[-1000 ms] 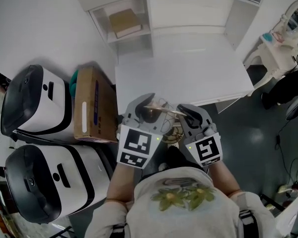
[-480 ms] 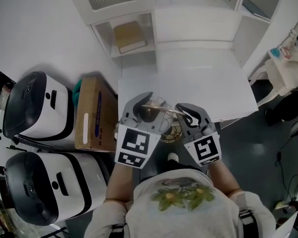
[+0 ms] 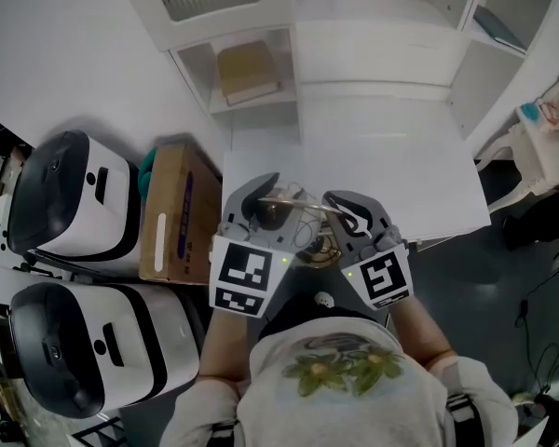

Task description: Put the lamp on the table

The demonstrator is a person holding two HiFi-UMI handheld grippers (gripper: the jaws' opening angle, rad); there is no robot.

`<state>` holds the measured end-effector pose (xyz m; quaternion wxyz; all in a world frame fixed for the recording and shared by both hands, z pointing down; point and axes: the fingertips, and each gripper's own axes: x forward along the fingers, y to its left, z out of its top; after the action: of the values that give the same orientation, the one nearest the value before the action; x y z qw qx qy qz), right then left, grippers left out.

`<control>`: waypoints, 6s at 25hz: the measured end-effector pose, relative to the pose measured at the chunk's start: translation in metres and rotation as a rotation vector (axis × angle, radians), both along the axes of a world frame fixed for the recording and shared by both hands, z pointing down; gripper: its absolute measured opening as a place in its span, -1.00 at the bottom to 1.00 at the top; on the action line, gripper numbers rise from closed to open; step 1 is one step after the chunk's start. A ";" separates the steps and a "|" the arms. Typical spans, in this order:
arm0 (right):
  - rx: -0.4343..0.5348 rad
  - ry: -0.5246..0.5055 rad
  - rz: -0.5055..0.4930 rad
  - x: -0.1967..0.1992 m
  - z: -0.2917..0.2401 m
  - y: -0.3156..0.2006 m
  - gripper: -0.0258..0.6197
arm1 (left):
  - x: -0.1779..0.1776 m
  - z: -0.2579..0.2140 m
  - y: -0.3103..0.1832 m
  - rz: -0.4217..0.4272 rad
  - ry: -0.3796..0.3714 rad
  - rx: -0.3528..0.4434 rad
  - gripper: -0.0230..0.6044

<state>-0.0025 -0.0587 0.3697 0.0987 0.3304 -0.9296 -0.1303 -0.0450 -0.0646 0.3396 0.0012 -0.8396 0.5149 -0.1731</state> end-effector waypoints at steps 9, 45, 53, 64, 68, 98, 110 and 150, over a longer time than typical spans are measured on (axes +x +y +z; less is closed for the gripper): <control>-0.008 0.015 0.001 -0.015 0.007 -0.030 -0.83 | -0.014 0.006 -0.031 0.000 -0.013 -0.014 -0.33; 0.000 0.060 0.133 -0.041 0.010 -0.193 -0.83 | -0.040 0.008 -0.196 0.108 -0.015 -0.018 -0.33; -0.035 0.064 0.157 -0.040 0.021 -0.216 -0.83 | -0.041 0.020 -0.219 0.115 -0.013 -0.043 -0.34; -0.072 0.066 0.178 -0.036 0.034 -0.236 -0.83 | -0.036 0.034 -0.237 0.120 -0.021 -0.077 -0.34; -0.092 0.073 0.184 -0.034 0.041 -0.238 -0.83 | -0.034 0.040 -0.239 0.123 -0.030 -0.084 -0.35; -0.156 0.043 0.229 -0.019 0.054 -0.233 -0.82 | -0.016 0.048 -0.237 0.152 -0.073 -0.083 -0.35; -0.180 0.042 0.221 -0.014 0.053 -0.223 -0.82 | -0.017 0.046 -0.235 0.152 -0.060 -0.076 -0.34; -0.162 0.077 0.266 0.005 0.051 -0.200 -0.69 | -0.019 0.042 -0.218 0.202 -0.166 -0.081 -0.16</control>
<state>0.0025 -0.2590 0.4204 0.1770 0.4365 -0.8805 -0.0534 -0.0638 -0.2823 0.3814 0.0274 -0.8693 0.4184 -0.2618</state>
